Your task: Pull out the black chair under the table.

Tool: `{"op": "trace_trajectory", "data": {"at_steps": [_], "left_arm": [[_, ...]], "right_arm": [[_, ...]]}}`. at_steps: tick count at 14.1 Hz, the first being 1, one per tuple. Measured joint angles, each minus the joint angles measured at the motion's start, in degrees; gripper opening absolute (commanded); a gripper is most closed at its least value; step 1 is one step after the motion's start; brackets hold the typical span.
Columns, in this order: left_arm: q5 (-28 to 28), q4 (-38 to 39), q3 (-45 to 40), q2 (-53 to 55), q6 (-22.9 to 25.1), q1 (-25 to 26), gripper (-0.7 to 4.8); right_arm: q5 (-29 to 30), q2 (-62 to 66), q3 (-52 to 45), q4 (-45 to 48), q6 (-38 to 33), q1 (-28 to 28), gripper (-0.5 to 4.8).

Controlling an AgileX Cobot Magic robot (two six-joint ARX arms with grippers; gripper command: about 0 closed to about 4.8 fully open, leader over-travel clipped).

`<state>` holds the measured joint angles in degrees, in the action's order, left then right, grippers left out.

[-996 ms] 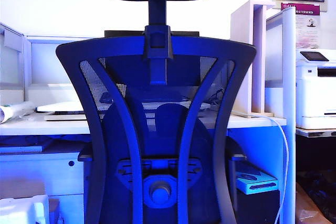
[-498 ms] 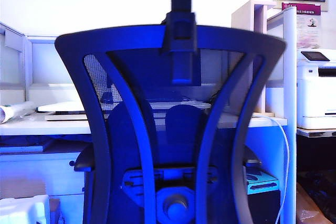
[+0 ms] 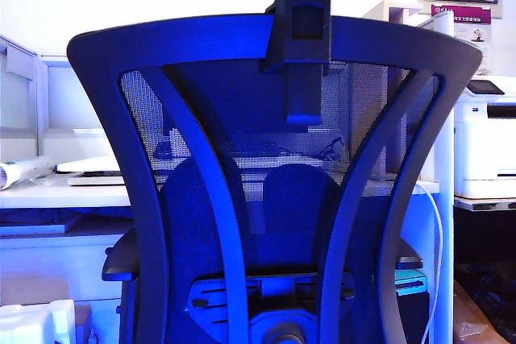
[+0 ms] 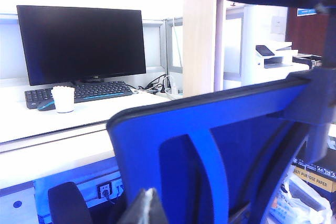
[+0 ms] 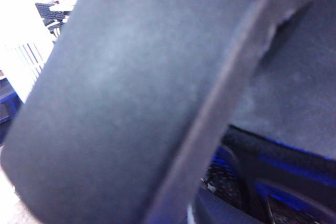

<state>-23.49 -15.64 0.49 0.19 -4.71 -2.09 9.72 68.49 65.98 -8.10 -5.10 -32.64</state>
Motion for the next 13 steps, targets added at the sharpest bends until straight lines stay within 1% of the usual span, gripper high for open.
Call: {"op": "trace_trajectory", "data": {"at_steps": [2, 3, 4, 5, 6, 7, 8, 11, 13], "left_arm": [[0.0, 0.0, 0.0, 0.0, -0.07, 0.0, -0.06], [0.0, 0.0, 0.0, 0.0, -0.07, 0.0, -0.06], [0.0, 0.0, 0.0, 0.0, -0.07, 0.0, -0.06], [0.0, -0.02, 0.0, 0.0, -0.07, 0.0, -0.06], [0.0, -0.04, 0.0, 0.0, -0.07, 0.0, -0.06], [0.0, -0.11, 0.0, 0.0, -0.07, 0.0, -0.06], [0.0, -0.15, 0.0, 0.0, -0.07, 0.0, -0.06], [0.0, -0.22, 0.0, 0.0, -0.07, 0.0, -0.06], [0.09, -0.22, 0.0, 0.0, -0.07, 0.0, -0.06]], "right_arm": [[0.07, -0.35, -0.07, -0.39, 0.0, 0.0, -0.01], [0.85, -0.31, -0.07, -0.44, 0.0, 0.04, 0.83], [1.7, -0.24, -0.07, -0.48, -0.24, 0.15, 2.26], [1.86, -0.22, -0.07, -0.63, -0.37, 0.24, 2.95], [1.62, -0.28, 0.07, -0.59, -4.22, 0.26, 3.94], [0.81, -0.96, 0.77, 0.42, -6.86, 0.68, 4.57], [0.07, -1.81, 0.85, 1.25, -7.8, 0.7, 4.73], [-0.26, -4.42, 0.77, -1.99, -8.41, 0.72, 4.73], [-0.35, -8.59, 0.81, -3.82, -9.46, 0.72, 4.72]]}}
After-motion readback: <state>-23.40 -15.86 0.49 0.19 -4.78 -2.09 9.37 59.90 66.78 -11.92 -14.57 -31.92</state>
